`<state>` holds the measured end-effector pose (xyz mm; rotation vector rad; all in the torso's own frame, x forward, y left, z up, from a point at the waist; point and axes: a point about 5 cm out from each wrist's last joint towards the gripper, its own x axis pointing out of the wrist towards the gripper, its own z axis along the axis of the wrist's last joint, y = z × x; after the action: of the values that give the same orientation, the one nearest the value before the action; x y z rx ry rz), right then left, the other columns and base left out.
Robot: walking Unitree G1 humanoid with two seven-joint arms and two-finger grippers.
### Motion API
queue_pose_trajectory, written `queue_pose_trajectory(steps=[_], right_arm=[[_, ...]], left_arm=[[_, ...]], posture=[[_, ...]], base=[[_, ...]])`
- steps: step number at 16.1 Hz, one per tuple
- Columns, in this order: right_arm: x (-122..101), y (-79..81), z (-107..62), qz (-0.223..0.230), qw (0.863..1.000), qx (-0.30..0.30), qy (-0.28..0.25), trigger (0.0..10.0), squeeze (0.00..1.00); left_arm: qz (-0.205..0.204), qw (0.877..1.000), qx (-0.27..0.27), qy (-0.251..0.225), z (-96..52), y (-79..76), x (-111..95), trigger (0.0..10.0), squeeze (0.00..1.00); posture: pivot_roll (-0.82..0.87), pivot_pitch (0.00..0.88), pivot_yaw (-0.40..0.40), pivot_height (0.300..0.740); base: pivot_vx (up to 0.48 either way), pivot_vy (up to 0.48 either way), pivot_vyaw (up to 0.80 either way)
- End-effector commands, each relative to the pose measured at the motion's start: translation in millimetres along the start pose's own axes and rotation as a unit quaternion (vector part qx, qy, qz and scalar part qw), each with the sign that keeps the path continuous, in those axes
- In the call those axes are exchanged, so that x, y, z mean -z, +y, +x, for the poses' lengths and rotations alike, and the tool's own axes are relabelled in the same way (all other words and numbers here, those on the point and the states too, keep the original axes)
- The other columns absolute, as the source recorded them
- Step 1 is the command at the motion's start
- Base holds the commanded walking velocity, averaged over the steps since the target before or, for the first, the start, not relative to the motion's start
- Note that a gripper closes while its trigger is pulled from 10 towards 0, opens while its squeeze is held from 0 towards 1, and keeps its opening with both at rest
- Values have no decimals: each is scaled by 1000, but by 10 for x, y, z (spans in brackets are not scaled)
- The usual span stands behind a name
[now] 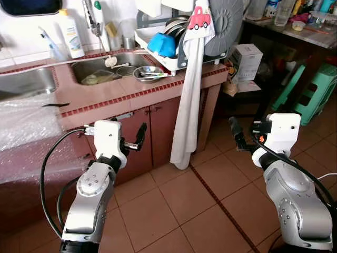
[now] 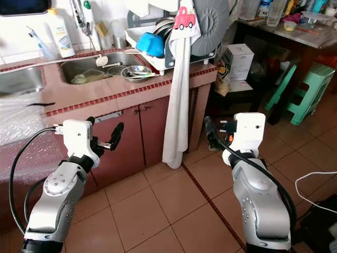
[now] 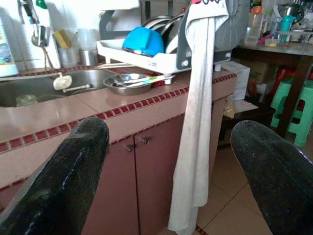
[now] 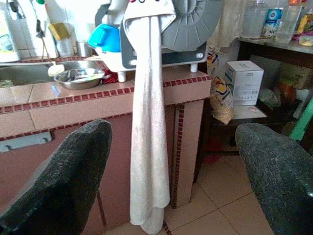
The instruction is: Kitchen organization
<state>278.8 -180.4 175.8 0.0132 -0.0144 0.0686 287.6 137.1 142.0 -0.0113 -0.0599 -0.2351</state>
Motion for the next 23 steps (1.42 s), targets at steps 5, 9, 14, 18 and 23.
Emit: queue_pose_trajectory(steps=[5,9,14,18,23], right_arm=[[-32,24,14,-1,1000,-1,-6,10000,0],[-28,27,10,0,1000,0,-5,10000,0],[-25,31,13,0,1000,-1,-4,10000,0],[-22,30,14,0,1000,0,-4,10000,0],[126,53,38,-4,1000,-6,20,10000,0]], left_arm=[[9,1000,10,-10,-11,-23,-40,10000,0],[9,1000,13,-10,-15,-27,-38,10000,0],[9,1000,12,-9,-21,-28,-32,10000,0],[6,1000,-5,-7,-18,9,-25,10000,0],[20,999,2,42,-56,29,237,10000,0]], posture=[[-61,25,17,740],[-61,29,18,740],[-60,31,18,740],[-59,32,17,740],[-54,31,18,740]], base=[[361,0,0],[375,-129,0],[353,-286,0],[0,0,0],[0,0,0]])
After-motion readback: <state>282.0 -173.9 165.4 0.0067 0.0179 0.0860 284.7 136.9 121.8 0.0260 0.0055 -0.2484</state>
